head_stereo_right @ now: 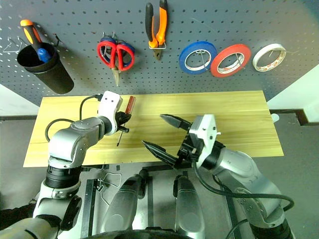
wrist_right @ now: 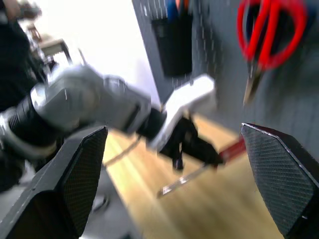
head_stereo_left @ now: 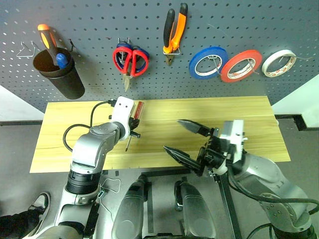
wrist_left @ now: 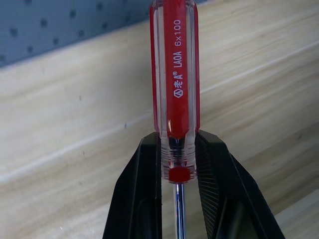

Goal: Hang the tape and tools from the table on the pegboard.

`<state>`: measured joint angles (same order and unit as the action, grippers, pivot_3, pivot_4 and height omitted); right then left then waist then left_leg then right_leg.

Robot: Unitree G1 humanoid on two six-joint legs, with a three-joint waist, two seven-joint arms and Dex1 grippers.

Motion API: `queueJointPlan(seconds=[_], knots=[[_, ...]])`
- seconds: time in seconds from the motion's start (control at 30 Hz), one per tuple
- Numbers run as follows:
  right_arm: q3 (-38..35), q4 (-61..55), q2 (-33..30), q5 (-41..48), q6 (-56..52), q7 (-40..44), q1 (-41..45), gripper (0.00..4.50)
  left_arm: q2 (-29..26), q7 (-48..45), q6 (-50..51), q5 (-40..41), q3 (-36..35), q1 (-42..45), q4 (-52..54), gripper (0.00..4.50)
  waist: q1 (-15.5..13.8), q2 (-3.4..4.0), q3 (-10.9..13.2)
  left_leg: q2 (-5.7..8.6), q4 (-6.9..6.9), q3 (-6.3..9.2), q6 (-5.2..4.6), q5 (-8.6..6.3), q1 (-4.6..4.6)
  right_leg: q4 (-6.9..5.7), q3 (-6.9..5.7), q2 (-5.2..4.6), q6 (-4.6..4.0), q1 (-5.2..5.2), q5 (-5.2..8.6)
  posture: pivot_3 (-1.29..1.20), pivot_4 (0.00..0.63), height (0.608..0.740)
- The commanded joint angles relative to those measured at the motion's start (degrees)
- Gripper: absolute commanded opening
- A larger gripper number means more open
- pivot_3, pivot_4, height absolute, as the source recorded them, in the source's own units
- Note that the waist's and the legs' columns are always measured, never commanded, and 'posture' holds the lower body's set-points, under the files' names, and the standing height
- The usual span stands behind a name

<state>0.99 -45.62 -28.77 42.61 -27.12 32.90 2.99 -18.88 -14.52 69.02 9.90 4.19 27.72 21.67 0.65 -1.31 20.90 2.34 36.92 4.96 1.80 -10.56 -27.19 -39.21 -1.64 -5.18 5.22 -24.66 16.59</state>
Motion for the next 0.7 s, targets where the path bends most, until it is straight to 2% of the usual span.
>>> queueJointPlan(seconds=[0.03,0.2,0.33,0.5,0.63,0.7], knots=[[-2.1,-3.5,1.2,2.3,2.6,-0.4,0.0,4.5,-4.1,2.1,-4.6,-5.0,6.1,-3.2,5.3,0.6,-0.1,0.0,0.0,0.0,-0.02,0.0,0.0,0.0,0.01,0.0,0.0,0.01,0.0,0.0,0.0,0.02,0.306,0.703],[-2.9,-3.5,2.7,3.9,4.3,-1.4,0.7,4.5,-6.6,4.6,-14.9,-10.4,10.7,-8.2,9.6,0.6,-0.4,0.01,0.0,0.01,-0.03,0.01,0.03,0.01,0.01,0.0,0.08,-0.03,-0.01,0.0,0.0,0.03,0.296,0.703],[-3.1,-2.7,2.9,4.5,4.4,-1.6,1.4,4.5,-5.5,6.9,-22.5,-13.7,11.2,-10.5,9.8,0.6,-1.4,0.03,-0.1,0.01,-0.03,0.02,0.03,0.01,0.01,0.01,0.08,-0.05,-0.01,-0.01,0.0,0.03,0.286,0.703],[-3.4,-1.8,2.7,4.4,5.1,-1.2,1.9,4.5,-2.2,10.9,-40.0,-16.7,8.9,-13.1,11.6,0.6,-1.6,0.01,-0.1,0.05,-0.03,0.02,0.04,0.02,-0.03,0.04,0.07,-0.09,-0.01,-0.01,0.0,0.04,0.278,0.703],[-5.4,-1.5,3.5,7.6,6.5,-1.0,3.4,4.5,-1.3,15.4,-58.3,-21.5,7.4,-15.2,11.4,0.6,-1.4,0.06,-0.3,0.07,-0.02,0.01,0.03,0.02,-0.02,0.04,0.07,-0.11,-0.01,-0.01,-0.01,0.04,0.272,0.703],[-6.5,-1.3,3.6,9.5,6.7,-1.2,4.3,4.5,0.0,17.6,-62.4,-23.0,6.1,-14.9,10.0,0.6,-1.5,0.08,-0.5,0.06,-0.02,0.01,0.04,0.02,-0.01,0.01,0.06,-0.08,-0.01,-0.01,-0.01,0.04,0.27,0.703]])
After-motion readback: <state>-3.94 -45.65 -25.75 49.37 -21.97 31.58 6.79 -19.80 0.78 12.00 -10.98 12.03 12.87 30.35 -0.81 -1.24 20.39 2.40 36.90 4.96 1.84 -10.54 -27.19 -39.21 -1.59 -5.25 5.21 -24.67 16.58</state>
